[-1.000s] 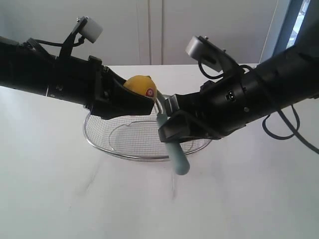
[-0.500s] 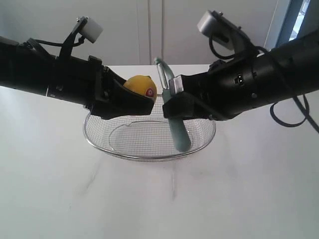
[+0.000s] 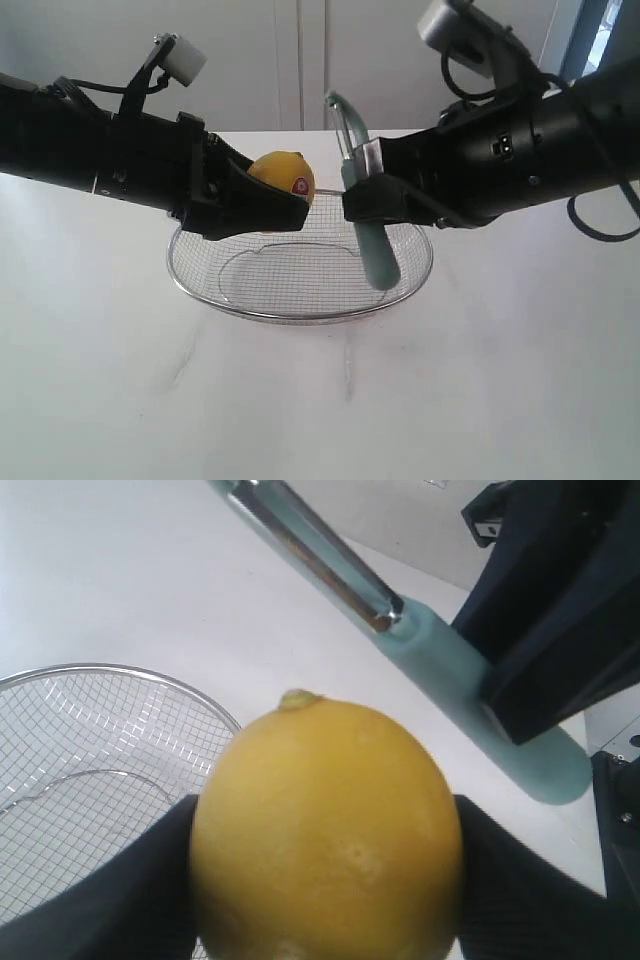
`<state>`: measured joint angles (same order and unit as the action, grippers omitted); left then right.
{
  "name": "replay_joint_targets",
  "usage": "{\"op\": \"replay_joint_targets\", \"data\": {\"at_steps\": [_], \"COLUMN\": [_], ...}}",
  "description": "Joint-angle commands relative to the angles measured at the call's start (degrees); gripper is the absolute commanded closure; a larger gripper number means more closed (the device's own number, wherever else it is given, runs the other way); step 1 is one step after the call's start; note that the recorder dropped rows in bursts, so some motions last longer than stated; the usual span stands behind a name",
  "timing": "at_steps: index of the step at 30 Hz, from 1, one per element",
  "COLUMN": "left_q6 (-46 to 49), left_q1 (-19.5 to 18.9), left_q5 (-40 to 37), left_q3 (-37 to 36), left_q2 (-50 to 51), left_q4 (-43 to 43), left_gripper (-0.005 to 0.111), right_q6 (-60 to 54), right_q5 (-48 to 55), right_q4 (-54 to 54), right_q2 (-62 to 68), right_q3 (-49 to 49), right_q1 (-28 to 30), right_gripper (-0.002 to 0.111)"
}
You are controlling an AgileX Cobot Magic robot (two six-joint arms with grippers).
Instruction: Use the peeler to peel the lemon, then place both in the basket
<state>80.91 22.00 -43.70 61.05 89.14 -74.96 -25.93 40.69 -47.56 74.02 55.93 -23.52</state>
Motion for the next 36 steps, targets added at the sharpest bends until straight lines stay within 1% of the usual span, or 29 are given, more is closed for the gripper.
{"op": "replay_joint_targets", "data": {"at_steps": [1, 4, 11, 17, 22, 28, 36], "left_q6": [0.10, 0.10, 0.10, 0.10, 0.10, 0.10, 0.10], "left_q1": [0.39, 0.39, 0.39, 0.39, 0.39, 0.39, 0.39], "left_q5": [-0.91, -1.03, -1.03, -1.03, -0.93, -0.93, -0.93], "left_q3": [-0.40, -0.40, -0.40, -0.40, -0.40, -0.40, -0.40], "left_q2": [-0.20, -0.20, -0.20, -0.20, -0.20, -0.20, -0.20], "left_q4": [-1.25, -1.25, -1.25, -1.25, -1.25, -1.25, -1.25], "left_gripper": [0.107, 0.107, 0.107, 0.107, 0.107, 0.107, 0.107], "right_q6": [4.50, 7.08, 8.29, 8.29, 8.43, 8.43, 4.98], "right_q5": [-2.97, -3.59, -3.07, -1.64, 2.62, 3.78, 4.96], "right_q4": [5.90, 10.53, 14.06, 17.30, 21.55, 26.09, 28.56], "right_q2": [-0.23, 0.74, 3.98, 7.69, 12.10, 16.71, 24.67], "right_q3": [-0.07, 0.04, 1.86, 6.76, 11.16, 14.66, 20.86], "right_q1": [0.13, 0.13, 0.13, 0.13, 0.13, 0.13, 0.13], "right_gripper": [0.108, 0.108, 0.108, 0.108, 0.108, 0.108, 0.108]}}
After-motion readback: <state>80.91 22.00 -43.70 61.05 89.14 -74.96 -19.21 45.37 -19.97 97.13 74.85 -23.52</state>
